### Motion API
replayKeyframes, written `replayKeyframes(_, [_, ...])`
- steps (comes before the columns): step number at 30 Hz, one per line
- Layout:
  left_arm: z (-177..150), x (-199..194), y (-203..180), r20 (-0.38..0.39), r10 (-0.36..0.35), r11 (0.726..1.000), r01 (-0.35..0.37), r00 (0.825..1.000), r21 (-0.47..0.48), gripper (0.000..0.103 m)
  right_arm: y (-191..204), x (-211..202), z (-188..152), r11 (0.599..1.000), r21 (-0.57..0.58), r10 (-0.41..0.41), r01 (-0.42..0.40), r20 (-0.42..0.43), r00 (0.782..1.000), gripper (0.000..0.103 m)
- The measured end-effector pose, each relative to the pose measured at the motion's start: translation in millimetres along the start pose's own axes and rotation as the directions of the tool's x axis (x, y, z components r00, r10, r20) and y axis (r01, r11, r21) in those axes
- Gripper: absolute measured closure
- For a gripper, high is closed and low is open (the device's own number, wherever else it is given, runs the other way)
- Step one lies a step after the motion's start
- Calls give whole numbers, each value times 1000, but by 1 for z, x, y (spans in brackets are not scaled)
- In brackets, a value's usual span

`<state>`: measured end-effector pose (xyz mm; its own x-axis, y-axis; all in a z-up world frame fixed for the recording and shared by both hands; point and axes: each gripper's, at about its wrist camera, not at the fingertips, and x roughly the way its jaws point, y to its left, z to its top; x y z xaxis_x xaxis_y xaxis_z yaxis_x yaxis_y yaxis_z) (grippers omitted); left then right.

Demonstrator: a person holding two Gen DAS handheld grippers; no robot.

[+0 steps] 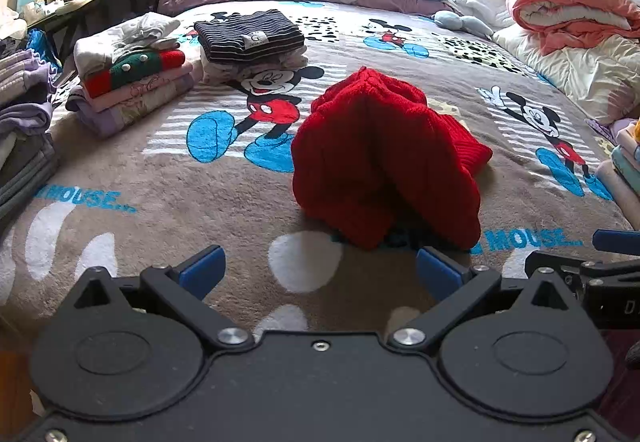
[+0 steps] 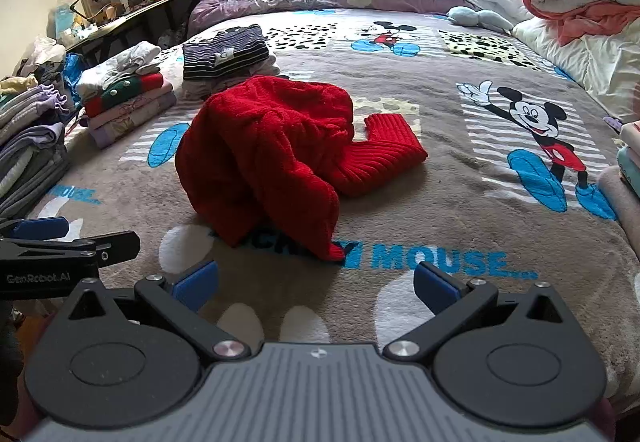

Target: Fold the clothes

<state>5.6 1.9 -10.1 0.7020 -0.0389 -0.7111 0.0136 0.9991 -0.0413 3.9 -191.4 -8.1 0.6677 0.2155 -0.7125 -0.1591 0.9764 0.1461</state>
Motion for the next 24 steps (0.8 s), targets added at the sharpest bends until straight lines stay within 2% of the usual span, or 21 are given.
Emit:
replayKeyframes(4, [0,1,0,-3,-1,1000,1,1000,1,0,0,1,2,1000,-2,16,-16,-3,1000,0])
replayKeyframes(13, [1,6,3,-14,-8,1000,8,1000,-1,0,-9,1,6,995,31,95,-97,49,994,0])
replayKeyframes(16, [8,14,10,-11,-42,999,42,999,-20,0,-15,4,12,991,41,122,-125,63,991,0])
replayKeyframes(24, [28,34,30,3,-137,988,137,991,-76,0,-32,27,39,987,-18,162,-161,98,982,0])
